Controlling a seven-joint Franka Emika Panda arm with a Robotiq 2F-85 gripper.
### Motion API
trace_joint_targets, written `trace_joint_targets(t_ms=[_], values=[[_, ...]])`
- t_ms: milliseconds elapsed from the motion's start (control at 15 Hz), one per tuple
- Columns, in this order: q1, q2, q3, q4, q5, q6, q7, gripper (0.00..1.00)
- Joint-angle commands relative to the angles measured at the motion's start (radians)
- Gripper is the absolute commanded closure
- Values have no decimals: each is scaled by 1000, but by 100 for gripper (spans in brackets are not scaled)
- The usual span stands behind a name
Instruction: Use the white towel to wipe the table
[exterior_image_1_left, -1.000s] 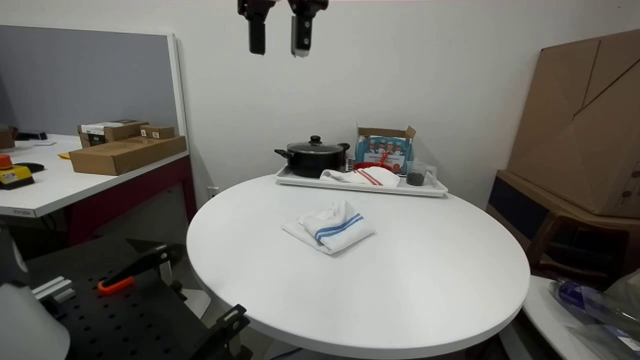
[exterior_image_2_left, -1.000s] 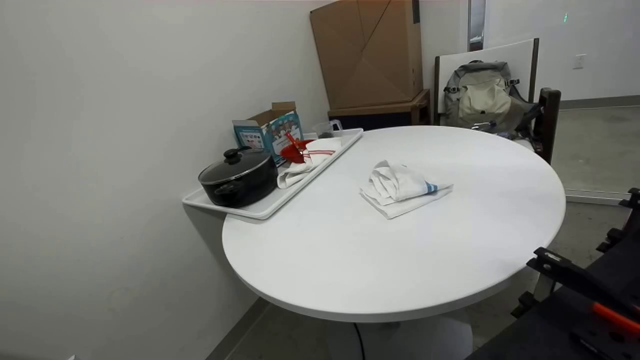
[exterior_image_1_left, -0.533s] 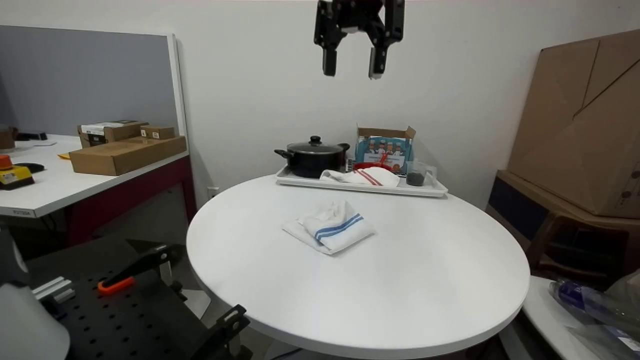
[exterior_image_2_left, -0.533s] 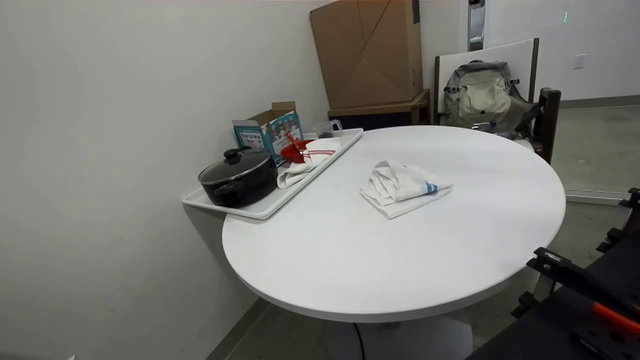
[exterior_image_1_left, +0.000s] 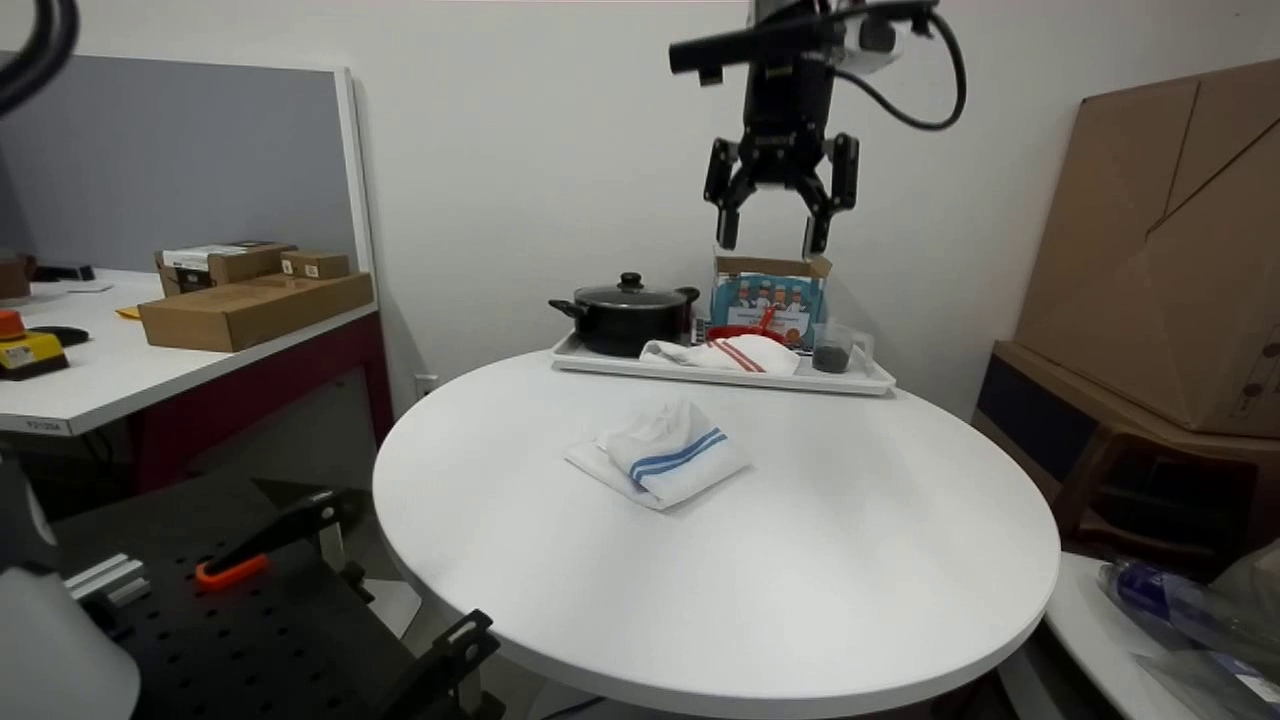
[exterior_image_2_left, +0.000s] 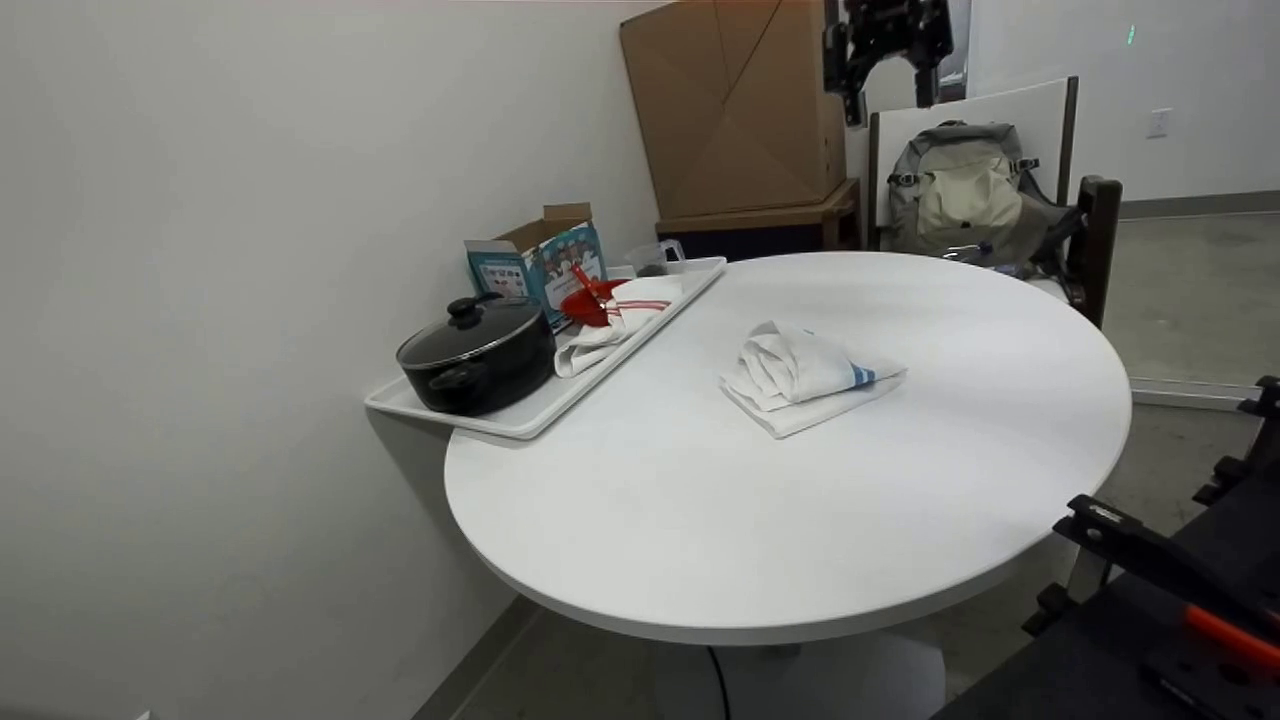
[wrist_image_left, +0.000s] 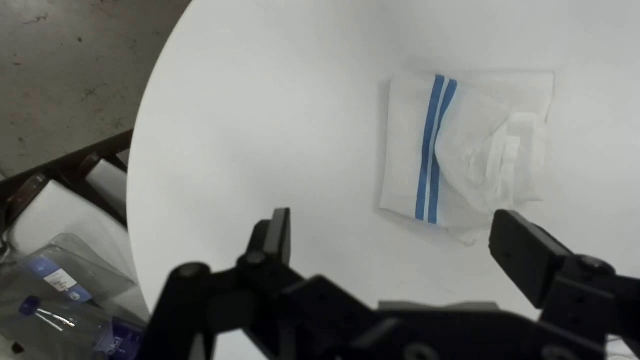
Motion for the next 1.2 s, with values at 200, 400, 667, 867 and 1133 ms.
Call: trace_joint_targets(t_ms=[200,400,667,867,1133], values=[[25,340,33,185,-15,166,21,0],[47,407,49,161,-18,207,17,0],[83,439,63,115,-30,244,19,0],[115,477,43,101,-74,319,33,0],[134,550,19,112,-140,383,35,0]])
